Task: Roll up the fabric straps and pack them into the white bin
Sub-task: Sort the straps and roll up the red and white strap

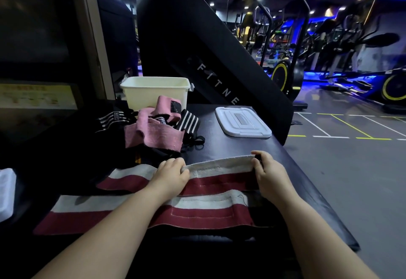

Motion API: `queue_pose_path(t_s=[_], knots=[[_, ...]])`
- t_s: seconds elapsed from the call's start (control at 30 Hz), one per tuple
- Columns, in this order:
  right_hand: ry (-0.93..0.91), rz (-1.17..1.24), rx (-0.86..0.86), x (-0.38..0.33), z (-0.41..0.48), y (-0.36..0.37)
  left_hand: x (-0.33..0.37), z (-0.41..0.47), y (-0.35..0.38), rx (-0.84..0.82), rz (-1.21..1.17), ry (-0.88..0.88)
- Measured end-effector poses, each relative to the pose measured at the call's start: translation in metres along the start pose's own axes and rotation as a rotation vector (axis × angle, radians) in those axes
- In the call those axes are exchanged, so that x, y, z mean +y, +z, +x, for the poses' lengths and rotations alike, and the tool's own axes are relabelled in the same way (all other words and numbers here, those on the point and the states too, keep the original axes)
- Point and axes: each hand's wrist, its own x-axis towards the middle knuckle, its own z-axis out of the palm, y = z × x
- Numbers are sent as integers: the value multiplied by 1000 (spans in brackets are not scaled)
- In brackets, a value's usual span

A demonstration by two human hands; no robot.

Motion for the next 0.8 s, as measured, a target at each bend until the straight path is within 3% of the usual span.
queue_pose_path(t_s=[0.23, 0.57, 0.8], knots=[[51, 92, 17, 4, 0, 3, -3, -2, 4, 16, -10, 9], [37, -40, -9, 2, -11, 3, -8, -1, 6, 78, -139, 15], [1, -32, 171, 5, -11, 8, -9, 0, 5, 71, -101, 15]])
